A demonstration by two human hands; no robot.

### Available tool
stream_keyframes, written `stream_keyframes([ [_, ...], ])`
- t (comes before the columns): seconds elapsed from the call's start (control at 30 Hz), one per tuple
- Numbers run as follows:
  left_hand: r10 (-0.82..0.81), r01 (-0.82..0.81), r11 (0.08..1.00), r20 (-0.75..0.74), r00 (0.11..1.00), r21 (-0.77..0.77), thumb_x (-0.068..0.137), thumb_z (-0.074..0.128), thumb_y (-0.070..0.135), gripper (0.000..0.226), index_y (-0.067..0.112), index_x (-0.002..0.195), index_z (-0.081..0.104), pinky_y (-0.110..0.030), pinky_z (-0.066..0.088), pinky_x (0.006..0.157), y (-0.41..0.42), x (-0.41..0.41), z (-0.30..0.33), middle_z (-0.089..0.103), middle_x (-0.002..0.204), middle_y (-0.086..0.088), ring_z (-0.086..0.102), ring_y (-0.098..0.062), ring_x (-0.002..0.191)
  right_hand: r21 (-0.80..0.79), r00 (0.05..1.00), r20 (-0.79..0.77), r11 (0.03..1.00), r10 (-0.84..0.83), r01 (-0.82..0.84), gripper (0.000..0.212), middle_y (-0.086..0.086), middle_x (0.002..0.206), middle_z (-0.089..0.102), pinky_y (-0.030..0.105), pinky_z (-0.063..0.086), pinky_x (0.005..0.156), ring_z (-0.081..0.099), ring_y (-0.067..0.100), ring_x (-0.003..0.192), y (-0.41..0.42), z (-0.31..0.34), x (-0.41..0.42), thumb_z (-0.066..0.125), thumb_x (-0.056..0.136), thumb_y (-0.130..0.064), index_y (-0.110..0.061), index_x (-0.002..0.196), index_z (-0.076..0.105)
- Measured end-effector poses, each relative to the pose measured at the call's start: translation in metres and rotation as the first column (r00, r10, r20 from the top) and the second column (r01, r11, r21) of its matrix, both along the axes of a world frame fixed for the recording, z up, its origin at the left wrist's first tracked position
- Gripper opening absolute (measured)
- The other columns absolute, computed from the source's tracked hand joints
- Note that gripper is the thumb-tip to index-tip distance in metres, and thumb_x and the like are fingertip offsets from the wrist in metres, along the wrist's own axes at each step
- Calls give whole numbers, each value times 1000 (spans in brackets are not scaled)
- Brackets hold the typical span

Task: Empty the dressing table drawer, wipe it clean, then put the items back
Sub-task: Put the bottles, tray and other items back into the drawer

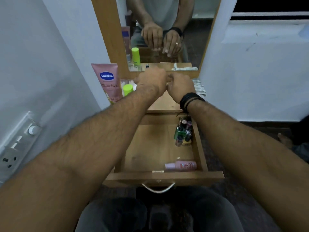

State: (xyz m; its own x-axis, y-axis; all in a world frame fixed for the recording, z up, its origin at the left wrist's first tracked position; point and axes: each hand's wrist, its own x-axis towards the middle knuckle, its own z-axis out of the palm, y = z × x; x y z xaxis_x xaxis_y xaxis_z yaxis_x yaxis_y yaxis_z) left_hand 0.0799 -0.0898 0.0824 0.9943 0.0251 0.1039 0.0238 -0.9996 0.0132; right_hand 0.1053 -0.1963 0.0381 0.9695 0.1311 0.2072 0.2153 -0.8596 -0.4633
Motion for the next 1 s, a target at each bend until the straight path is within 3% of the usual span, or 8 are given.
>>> stream_keyframes([
  [0.1,52,-50,999,-72,996,19,97,57,14,35,11,132,59,-56,50,92,8,25,-1,52,137,-11,54,-38,124,53,999,16,998,30,-31,39,9,114,69,40,52,89,63,32,109,16,-3,23,58,92,-17,-22,131,61],
  [0.2,91,-87,995,-90,992,46,98,52,9,37,12,135,56,-59,48,93,22,43,-9,46,140,-12,51,-38,126,86,998,27,994,64,-66,46,7,126,64,38,48,98,59,30,117,25,-9,45,57,94,-17,-27,139,54],
  [0.33,126,-121,991,-90,988,56,96,55,5,46,9,141,47,-60,49,92,36,61,-20,39,140,-12,51,-41,123,18,992,39,993,117,-118,52,7,136,56,39,45,103,53,27,125,36,-11,67,57,97,-20,-30,147,48],
  [0.43,130,-126,991,-99,987,48,99,57,15,46,12,143,45,-61,50,91,38,70,-22,40,140,-12,51,-41,124,-42,988,41,989,146,-144,46,4,137,57,43,47,104,53,27,126,41,-11,76,56,97,-22,-31,142,53],
  [0.53,121,-119,992,-89,989,33,99,60,28,41,13,137,53,-60,51,89,39,75,-24,47,132,-12,54,-39,119,-86,989,20,986,146,-143,42,3,135,57,41,47,103,55,26,125,43,-13,80,56,98,-23,-30,140,56],
  [0.67,95,-95,995,-23,995,-1,97,62,27,28,14,122,60,-54,51,78,44,77,-22,52,111,-10,57,-36,103,-78,991,50,989,127,-123,42,4,133,58,41,48,101,56,27,122,44,-15,80,57,98,-22,-25,139,56],
  [0.83,76,-76,996,8,997,-47,94,62,16,23,16,116,54,-56,53,79,47,77,-20,46,95,-7,52,-33,91,-37,987,143,997,71,-67,20,6,109,68,31,42,75,63,27,103,47,-16,78,58,94,-9,-17,113,60],
  [1.0,53,-51,998,47,997,-37,94,61,12,31,17,123,52,-51,52,72,39,65,-13,50,98,-7,51,-30,86,-14,990,129,999,49,-47,27,8,115,66,36,53,87,63,25,103,38,-10,66,55,97,-10,-17,121,62],
])
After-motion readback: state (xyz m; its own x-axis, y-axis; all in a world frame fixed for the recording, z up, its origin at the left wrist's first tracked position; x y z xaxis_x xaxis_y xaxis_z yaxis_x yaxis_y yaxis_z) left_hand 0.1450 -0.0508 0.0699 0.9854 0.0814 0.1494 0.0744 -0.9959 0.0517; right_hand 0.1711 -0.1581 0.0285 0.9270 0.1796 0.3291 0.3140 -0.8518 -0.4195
